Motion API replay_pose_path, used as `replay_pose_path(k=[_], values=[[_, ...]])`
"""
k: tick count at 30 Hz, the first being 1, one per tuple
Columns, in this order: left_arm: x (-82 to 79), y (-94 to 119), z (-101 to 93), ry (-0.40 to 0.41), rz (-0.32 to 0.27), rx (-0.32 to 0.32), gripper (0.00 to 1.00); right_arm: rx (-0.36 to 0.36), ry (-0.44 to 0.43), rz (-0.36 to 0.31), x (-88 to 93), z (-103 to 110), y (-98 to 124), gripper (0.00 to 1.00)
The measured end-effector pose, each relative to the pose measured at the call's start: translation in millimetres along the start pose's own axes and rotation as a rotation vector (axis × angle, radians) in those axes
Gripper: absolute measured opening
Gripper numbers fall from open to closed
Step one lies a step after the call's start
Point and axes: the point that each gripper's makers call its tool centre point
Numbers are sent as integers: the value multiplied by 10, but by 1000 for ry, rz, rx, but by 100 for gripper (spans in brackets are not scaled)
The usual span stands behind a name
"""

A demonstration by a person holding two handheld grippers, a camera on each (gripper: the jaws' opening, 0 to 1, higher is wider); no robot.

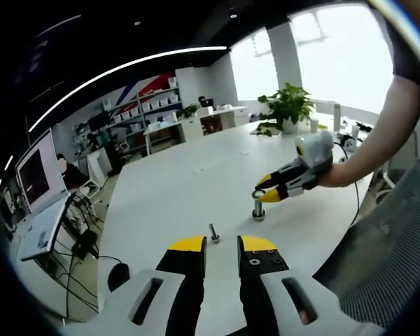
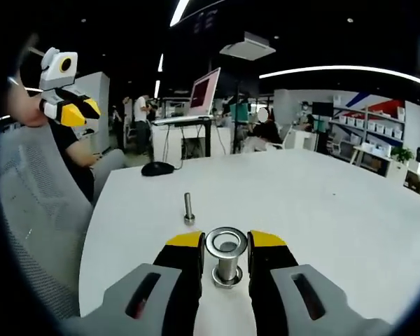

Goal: Place the washer onto the threaded stud by aligning its center hole with the stud, sliding it down to the base, and recovering from edge contact or off-axis alignment until the washer reaches the visible bottom stop.

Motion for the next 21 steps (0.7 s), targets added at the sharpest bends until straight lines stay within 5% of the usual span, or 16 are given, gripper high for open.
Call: replay_pose_path(k=[21], values=[[20,-18,-46,-16,15,13,15,-4,26,49,107,2,-82,26]])
Point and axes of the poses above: the point that each gripper's makers call its tool centre point, and the gripper's own axes: y roughly backward along the fingers, z roughly to its left, x roughly out of its underside, and after that the axes turned 6 degrees about z, right-handed
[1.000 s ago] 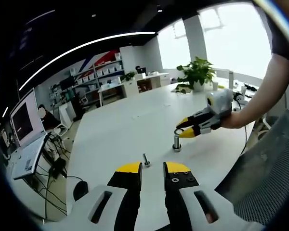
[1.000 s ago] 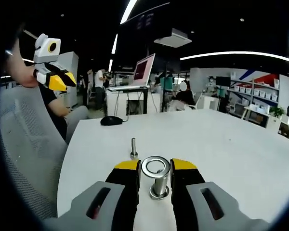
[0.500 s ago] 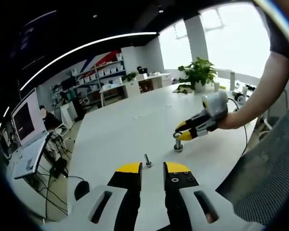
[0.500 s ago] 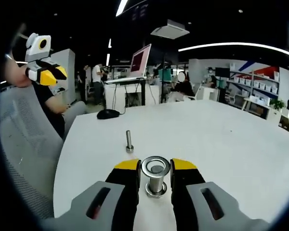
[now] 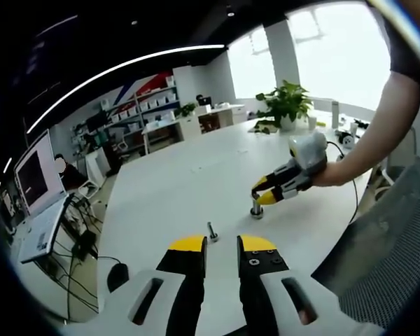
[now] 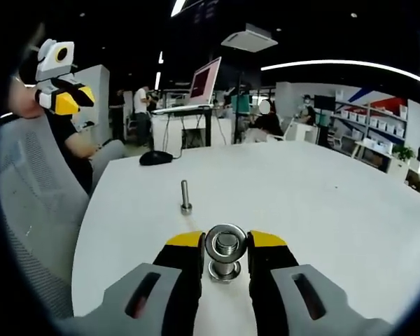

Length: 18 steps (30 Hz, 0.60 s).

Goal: Place the washer onto the threaded stud by aligning its center hole with the stud, sliding it down to the base, and recovering from edge contact or off-axis alignment until the washer reaches the visible bottom stop.

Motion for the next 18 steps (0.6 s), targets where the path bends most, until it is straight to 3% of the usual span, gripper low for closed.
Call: replay_pose_path(k=[12,16,18], values=[[-7,16,21,-5,-3,-12,15,-2,4,-33,-65,71,107,25],[-5,16,18,-6,-2,-10,15,-34,21,-22,-71,138,26,26],[0,13,15,-5,1,-8,15,-45,-13,-24,-106,114,-34,26]])
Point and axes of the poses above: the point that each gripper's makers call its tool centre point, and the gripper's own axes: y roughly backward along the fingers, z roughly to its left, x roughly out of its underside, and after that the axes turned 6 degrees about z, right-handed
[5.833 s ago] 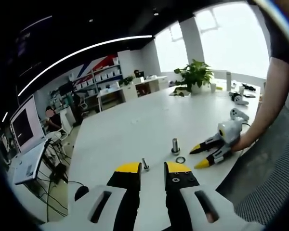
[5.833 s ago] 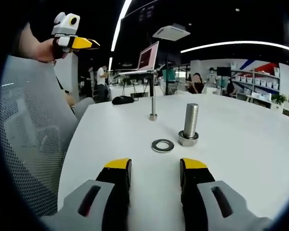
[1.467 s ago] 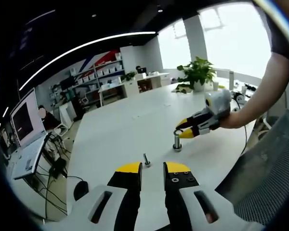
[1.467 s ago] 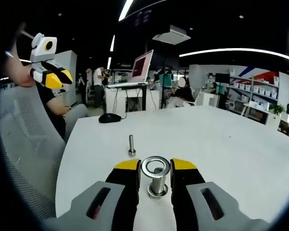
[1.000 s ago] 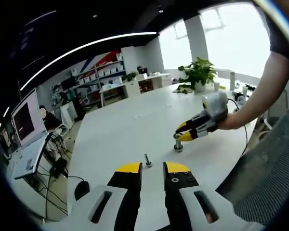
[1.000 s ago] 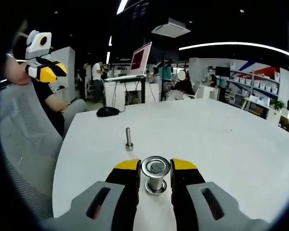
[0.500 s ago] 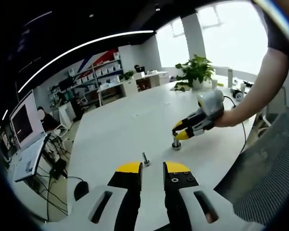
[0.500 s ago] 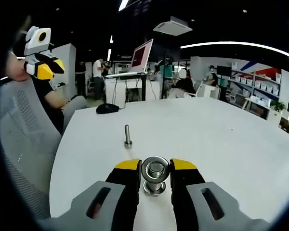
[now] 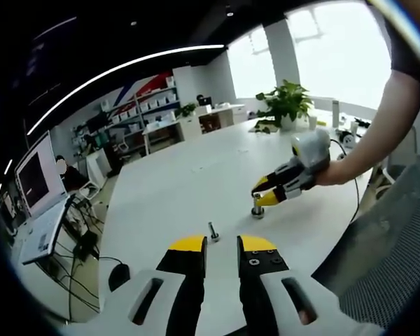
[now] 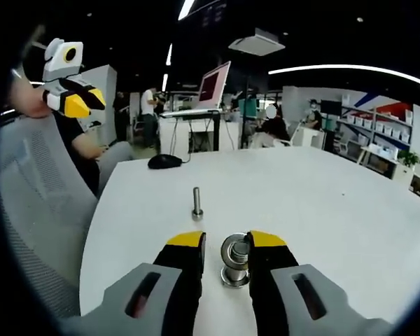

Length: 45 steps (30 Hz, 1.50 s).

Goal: Place the washer onto the threaded stud by aligning its center hole with the stud, sliding it down to the base, and recovering from edge contact or off-axis alignment until the washer reaches the visible bottom stop.

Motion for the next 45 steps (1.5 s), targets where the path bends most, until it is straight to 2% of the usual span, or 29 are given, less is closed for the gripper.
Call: replay_pose_path(k=[2,4,6,8,12,23,40,45], values=[[-3,0,2,-1,0,-1,15,15,-13,5,-33,-59,15,28],[-1,-1,2,0,1,-2,15,38,-24,-51,-173,-115,50,28],[4,-3,2,2,3,-1,15,30,-30,-46,-189,-112,50,28],[-2,-2,2,1,1,-1,15,29,0,-23,-136,-101,34,28],[0,-5,-2,0,1,1,15,46,4,21,10,-101,44,27],[2,-9,6,1,3,-2,15,53,-51,27,249,-162,-5,29],[28,-23,-5,1,15,8,15,36,-39,13,269,-138,7,25],[33,-23,-6,-2,17,5,15,15,-62,-16,270,-148,-15,26]])
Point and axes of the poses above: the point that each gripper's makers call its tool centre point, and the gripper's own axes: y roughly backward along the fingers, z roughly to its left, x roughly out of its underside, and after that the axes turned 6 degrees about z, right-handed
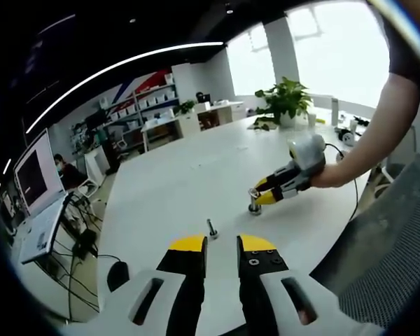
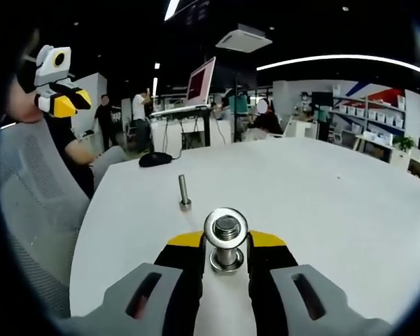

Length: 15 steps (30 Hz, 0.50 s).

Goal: Place the washer onto the threaded stud by aligning its center hole with the stud, sliding it down to the base, and recovering from edge contact or off-axis alignment until the washer reaches the visible bottom stop.

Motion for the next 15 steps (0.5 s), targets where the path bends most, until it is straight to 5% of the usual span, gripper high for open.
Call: replay_pose_path(k=[15], values=[[25,-5,-8,0,11,4,15,2,24,-9,-5,26,8,24]])
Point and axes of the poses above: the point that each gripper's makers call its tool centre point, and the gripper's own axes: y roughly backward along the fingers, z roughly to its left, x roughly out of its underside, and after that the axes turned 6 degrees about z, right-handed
